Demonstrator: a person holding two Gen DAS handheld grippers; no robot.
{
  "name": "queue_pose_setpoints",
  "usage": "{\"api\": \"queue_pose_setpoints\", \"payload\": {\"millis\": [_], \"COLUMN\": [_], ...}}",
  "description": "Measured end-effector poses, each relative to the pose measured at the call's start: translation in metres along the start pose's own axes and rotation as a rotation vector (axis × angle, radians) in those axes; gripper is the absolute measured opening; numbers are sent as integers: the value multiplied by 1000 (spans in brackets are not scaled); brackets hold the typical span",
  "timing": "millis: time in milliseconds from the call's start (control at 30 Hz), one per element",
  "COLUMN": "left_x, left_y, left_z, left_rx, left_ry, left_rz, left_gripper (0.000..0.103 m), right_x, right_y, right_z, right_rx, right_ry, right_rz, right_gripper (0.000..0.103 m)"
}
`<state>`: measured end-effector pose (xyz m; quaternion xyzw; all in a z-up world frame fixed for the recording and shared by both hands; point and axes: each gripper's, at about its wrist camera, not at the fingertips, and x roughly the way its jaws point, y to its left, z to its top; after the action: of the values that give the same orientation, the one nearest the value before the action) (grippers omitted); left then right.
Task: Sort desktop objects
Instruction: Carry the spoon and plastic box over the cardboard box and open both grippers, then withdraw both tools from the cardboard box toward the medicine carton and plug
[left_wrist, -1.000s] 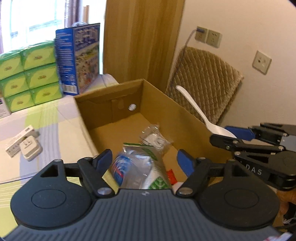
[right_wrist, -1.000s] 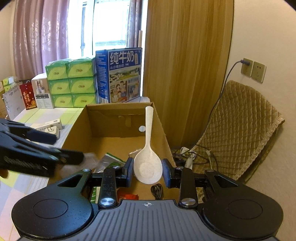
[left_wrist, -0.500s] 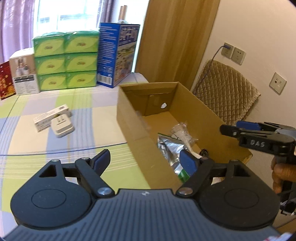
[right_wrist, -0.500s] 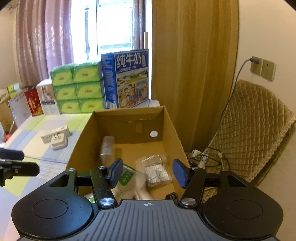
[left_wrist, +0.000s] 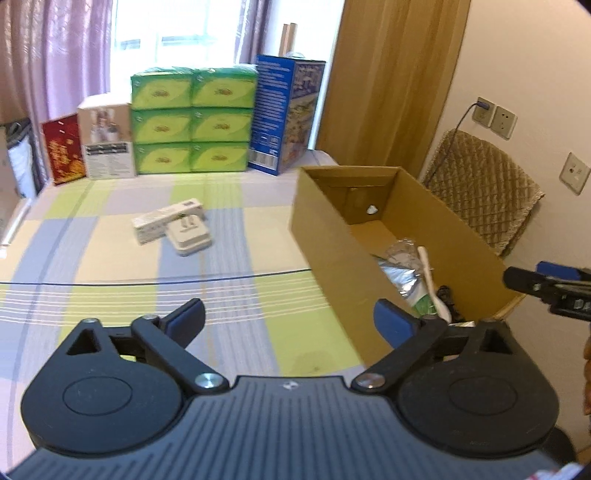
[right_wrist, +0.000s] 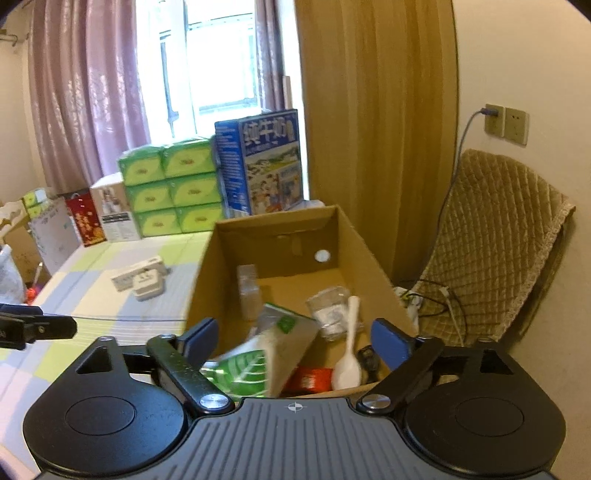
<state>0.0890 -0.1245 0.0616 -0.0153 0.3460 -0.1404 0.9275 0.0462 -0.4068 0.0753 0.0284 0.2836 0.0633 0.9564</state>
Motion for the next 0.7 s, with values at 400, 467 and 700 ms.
{"api": "queue_pose_setpoints", "payload": {"millis": [400, 467, 700], "left_x": [-39, -41, -29], "left_y": [67, 82, 131], "left_z": [-12, -13, -12], "left_rx": [-29, -44, -80], "left_ry": [-21, -20, -3], "left_rz": [132, 133, 139], "left_gripper": [102, 102, 102], "right_x": [-5, -1, 31], "right_y": [81, 93, 140], "right_z": [2, 1, 8], "right_rx": [-84, -101, -165], "right_ry": [11, 19, 53], "right_rz": [139, 155, 222], "right_gripper": [101, 101, 101]}}
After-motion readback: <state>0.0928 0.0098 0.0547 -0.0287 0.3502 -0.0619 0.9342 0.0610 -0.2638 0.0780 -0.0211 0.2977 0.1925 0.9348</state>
